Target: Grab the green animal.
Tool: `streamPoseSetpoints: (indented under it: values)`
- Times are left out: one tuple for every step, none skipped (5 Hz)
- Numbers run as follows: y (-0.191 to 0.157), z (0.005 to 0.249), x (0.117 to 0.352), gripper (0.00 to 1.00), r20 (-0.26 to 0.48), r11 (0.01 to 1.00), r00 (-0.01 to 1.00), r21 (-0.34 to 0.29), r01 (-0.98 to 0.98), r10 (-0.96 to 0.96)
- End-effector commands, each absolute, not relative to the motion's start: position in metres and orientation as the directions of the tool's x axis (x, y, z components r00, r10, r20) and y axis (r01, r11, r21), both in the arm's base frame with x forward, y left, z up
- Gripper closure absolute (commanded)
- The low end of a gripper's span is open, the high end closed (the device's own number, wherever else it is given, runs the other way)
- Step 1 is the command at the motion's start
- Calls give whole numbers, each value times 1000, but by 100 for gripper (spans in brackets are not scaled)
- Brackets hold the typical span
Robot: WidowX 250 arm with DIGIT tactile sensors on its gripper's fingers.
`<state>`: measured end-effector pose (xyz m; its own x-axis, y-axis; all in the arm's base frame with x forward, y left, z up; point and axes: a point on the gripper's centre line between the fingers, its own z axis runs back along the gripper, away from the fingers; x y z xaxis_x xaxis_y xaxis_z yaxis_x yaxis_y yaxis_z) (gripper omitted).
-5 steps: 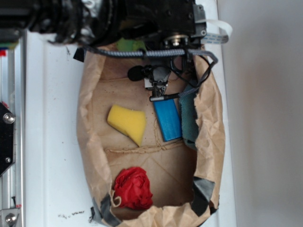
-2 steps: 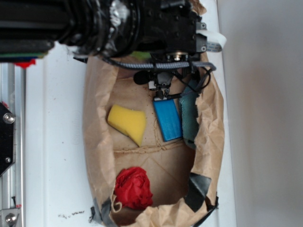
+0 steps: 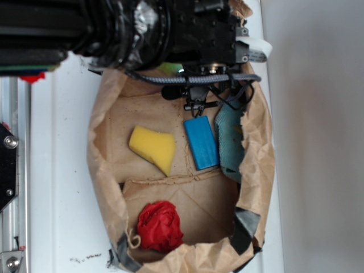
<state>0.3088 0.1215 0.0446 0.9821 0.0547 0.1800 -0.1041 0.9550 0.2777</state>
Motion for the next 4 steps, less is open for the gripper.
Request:
streamPoseSetpoints:
  values:
    - [124, 55, 314, 100, 222, 952, 974, 288, -102, 37]
    - [124, 54, 315, 100, 225, 951, 974, 291, -105, 39]
    - [124, 54, 316, 100, 226, 951, 973, 291, -108, 41]
    - [121, 63, 310, 100, 227, 958, 973, 268, -101, 39]
